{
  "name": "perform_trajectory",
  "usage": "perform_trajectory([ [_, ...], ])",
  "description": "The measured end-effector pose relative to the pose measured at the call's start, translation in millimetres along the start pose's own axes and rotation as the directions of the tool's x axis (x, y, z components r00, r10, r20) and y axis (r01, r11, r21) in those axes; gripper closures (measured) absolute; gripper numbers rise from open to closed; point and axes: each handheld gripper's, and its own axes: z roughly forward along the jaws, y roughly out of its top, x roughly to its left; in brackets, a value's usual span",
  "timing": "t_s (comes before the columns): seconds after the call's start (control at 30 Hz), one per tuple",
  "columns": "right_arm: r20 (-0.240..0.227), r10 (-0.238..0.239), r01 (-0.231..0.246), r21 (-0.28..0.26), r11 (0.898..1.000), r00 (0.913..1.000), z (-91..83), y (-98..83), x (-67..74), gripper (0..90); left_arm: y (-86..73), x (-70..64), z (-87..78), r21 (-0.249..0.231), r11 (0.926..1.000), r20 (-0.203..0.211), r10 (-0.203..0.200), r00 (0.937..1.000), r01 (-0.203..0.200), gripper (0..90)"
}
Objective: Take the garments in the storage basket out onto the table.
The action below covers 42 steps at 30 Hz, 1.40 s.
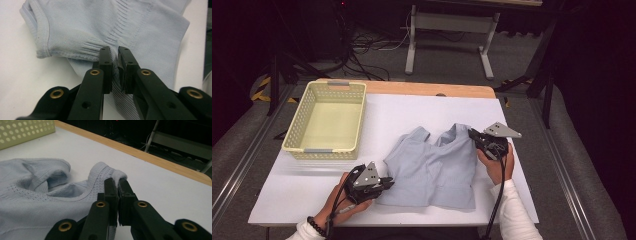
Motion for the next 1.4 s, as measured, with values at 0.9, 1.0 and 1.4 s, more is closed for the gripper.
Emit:
perform_trajectory([
  [0.9, -0.027, -0.015, 0.018, 0.119, 0.993, 0.9995, 44.9, 11.0, -3.6, 46.2, 107.0, 34.6, 46.8, -0.063, 0.9977, -0.192, 0.014, 0.9813, -0.027, 44.6],
  [1.0, -0.049, -0.021, 0.03, 0.206, 0.978, 0.9986, 67.1, 6.7, -8.0, 43.3, 117.5, 58.0, 71.0, -0.04, 0.9989, -0.209, -0.034, 0.9773, 0.026, 42.6],
  [1.4, -0.117, 0.075, -0.03, 0.347, 0.938, 0.9903, 110.3, -11.0, -11.1, 35.1, 97.9, 129.3, 145.9, 0.186, 0.9576, -0.189, -0.185, 0.9644, 0.22, 31.3],
])
